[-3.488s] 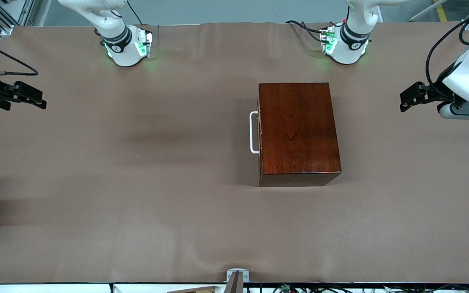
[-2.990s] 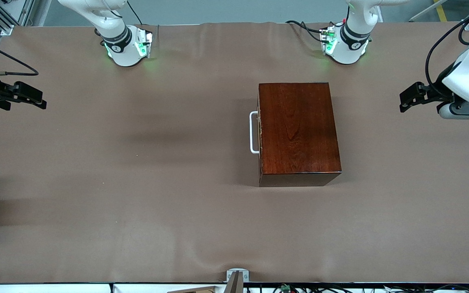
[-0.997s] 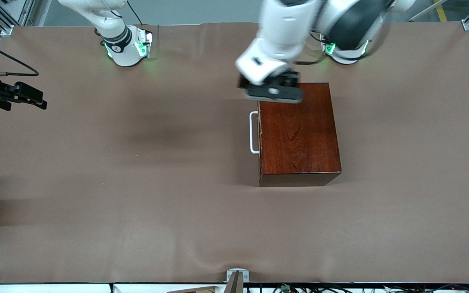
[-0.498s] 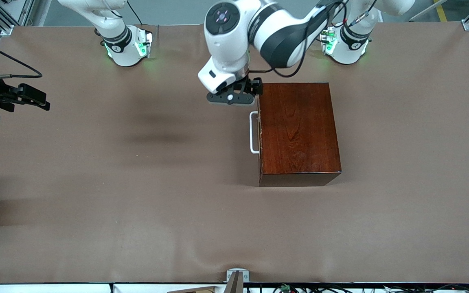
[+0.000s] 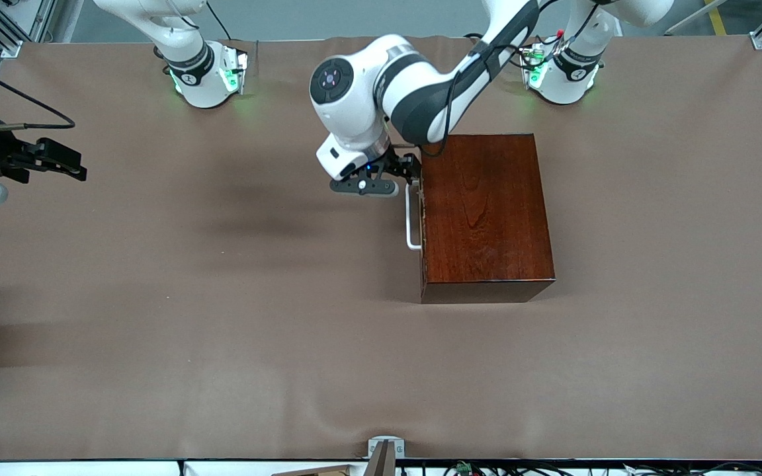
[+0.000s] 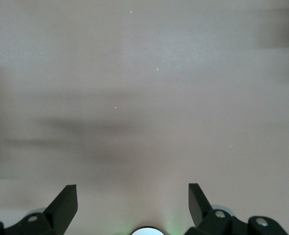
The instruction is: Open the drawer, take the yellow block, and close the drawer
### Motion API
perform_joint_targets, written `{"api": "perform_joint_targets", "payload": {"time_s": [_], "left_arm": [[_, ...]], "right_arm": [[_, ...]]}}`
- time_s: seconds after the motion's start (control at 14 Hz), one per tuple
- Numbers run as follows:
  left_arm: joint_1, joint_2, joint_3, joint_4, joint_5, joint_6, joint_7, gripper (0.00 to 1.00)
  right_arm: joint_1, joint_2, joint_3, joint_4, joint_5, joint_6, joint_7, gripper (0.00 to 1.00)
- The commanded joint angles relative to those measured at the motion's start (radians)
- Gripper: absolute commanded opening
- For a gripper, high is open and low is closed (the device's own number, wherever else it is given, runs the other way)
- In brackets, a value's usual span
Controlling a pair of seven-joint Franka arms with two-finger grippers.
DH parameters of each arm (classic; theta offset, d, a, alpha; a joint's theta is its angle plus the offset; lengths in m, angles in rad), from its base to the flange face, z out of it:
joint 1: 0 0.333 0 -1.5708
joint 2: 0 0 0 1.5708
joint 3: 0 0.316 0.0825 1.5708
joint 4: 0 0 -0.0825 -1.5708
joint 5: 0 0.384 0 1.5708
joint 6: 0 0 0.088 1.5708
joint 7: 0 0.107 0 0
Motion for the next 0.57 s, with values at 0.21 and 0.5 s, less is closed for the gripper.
{"api": "perform_joint_targets", "payload": {"time_s": [0.21, 0.5], "left_arm": [[-0.022, 0.075, 0.015, 0.032, 0.063, 0.048, -0.089, 1.00], [-0.024, 0.094, 0.018, 0.027, 0.102, 0.052, -0.091, 1.00]], "right_arm": [[0.010, 0.015, -0.001, 0.016, 0.009, 0.003, 0.033, 1.00], [0.039, 0.015, -0.001, 0.016, 0.009, 0.003, 0.087, 1.00]]}}
